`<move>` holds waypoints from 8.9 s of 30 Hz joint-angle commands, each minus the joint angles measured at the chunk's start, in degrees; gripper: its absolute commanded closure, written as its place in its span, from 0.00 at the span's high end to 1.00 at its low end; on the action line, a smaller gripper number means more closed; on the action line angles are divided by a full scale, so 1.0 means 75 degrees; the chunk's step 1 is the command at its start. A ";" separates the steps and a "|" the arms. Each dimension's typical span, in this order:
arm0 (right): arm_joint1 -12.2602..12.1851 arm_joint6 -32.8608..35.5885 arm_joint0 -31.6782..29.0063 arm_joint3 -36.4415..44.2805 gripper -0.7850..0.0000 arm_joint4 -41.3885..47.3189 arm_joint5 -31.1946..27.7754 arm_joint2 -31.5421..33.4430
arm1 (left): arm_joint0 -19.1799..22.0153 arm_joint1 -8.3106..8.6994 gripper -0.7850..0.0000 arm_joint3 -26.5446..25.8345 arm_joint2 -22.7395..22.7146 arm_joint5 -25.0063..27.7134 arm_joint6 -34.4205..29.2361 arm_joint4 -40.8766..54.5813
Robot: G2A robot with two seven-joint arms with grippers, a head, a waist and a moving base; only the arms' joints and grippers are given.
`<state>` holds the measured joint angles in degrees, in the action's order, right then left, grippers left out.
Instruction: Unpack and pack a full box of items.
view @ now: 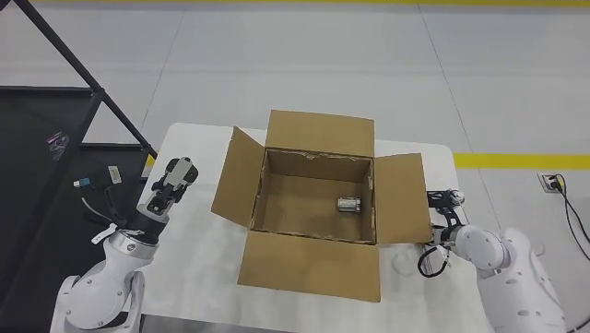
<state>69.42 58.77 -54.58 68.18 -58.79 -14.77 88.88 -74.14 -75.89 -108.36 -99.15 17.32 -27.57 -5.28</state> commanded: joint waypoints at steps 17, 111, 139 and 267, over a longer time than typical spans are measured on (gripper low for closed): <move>-0.0233 -0.0185 -0.0712 0.2140 0.47 0.0183 0.0442 0.0564 | 0.0000 0.0000 1.00 0.0000 0.0000 0.0000 0.0000 0.0000; 0.2849 -0.1015 0.6030 -0.5770 0.00 0.0712 -0.1977 -0.7570 | 0.0000 0.0000 1.00 0.0000 0.0000 0.0000 0.0000 0.0000; 0.0612 -0.0841 0.1971 0.2691 0.00 0.0960 -0.2028 -0.3405 | 0.0000 0.0000 1.00 0.0000 0.0000 0.0000 0.0000 0.0000; -0.0245 -0.8459 -0.3411 0.0458 0.50 0.0568 -0.2413 0.1542 | 0.0000 0.0000 1.00 0.0000 0.0000 0.0000 0.0000 0.0000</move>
<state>67.65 -5.84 -79.96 70.93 -56.81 -31.80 99.98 -74.14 -75.90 -108.37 -99.15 17.32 -27.57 -5.28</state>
